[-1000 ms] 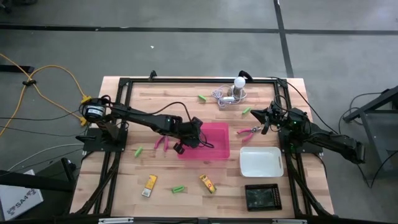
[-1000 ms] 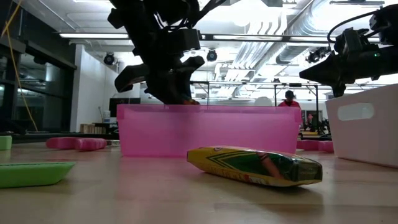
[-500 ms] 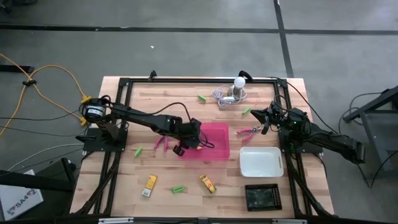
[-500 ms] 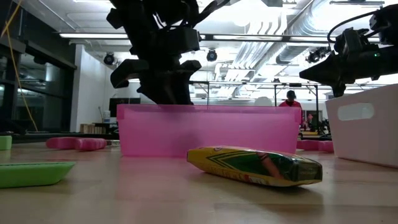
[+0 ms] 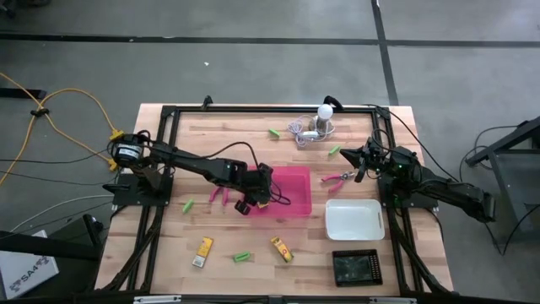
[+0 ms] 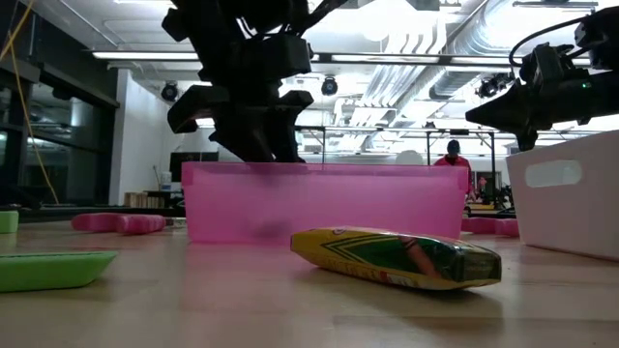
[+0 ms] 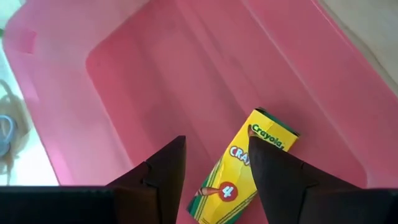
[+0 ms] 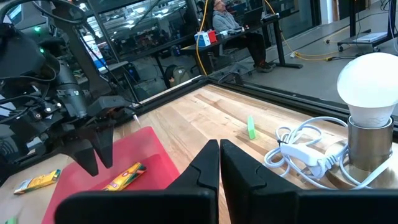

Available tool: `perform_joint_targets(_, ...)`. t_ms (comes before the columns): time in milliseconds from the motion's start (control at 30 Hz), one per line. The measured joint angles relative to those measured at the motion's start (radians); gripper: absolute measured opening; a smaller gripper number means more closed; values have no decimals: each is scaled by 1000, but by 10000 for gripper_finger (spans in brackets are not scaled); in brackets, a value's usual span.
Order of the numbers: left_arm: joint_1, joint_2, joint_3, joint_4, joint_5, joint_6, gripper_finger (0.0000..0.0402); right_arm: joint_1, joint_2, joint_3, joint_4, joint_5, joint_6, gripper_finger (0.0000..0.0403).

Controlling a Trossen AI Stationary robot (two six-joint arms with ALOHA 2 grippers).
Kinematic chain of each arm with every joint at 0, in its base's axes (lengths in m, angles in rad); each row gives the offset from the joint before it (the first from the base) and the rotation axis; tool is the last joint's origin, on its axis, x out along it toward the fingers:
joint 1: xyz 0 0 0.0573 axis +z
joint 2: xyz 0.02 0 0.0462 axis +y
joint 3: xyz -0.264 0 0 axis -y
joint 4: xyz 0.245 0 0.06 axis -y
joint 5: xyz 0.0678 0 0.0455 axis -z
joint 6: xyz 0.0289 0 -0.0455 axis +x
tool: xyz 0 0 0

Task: Pick & Place School Supplies
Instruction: Put the yellow crayon box into the pink bin

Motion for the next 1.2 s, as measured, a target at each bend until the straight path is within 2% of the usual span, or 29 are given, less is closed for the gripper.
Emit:
perform_joint_targets(300, -33, -44, 51, 18, -35, 128, 168, 0, 0, 0, 0, 0, 0, 3)
perform_joint_targets(433, -78, -45, 55, 9, -44, 118, 168, 0, 0, 0, 0, 0, 0, 3)
perform_joint_targets(633, -178, -57, 55, -12, -131, 34, 168, 0, 0, 0, 0, 0, 0, 3)
perform_joint_targets(867, -259, -101, 57, -104, -304, -286, 167, 0, 0, 0, 0, 0, 0, 3)
perform_joint_targets(1200, -345, -142, 57, -301, -369, -1026, 167, 0, 0, 0, 0, 0, 0, 3)
